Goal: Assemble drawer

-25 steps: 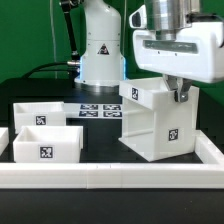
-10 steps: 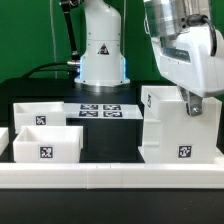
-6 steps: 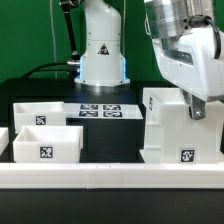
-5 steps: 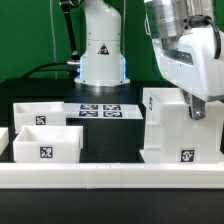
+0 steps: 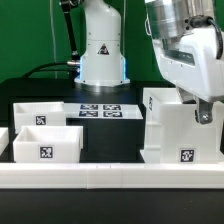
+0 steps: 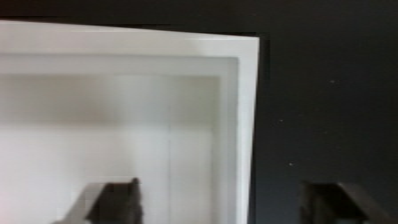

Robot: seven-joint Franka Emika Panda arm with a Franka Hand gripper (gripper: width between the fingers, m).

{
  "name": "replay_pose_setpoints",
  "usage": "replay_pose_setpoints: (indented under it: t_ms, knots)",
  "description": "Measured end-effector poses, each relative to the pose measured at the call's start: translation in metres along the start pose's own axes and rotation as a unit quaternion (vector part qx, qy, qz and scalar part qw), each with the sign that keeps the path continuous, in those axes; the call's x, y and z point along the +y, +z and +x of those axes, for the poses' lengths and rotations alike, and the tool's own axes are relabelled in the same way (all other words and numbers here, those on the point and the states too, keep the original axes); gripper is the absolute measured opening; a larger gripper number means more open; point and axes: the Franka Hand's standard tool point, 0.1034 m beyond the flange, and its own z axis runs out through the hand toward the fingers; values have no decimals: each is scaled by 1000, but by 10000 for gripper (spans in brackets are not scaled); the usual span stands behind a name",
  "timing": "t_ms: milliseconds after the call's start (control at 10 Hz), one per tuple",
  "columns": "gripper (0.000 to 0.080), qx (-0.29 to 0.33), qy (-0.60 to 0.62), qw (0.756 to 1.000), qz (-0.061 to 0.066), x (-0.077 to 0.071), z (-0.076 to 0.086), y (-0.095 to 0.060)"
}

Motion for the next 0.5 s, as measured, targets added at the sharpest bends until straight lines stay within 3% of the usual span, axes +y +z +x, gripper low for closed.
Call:
replay_pose_setpoints:
  t_ms: [100, 200, 300, 500]
  knots:
    - [572, 0, -3, 1000, 0, 0, 0, 0]
    - [625, 0, -8, 1000, 0, 0, 0, 0]
    - [625, 0, -54, 999, -3, 7, 3, -2]
    - [646, -13, -127, 992, -16, 19, 12, -29]
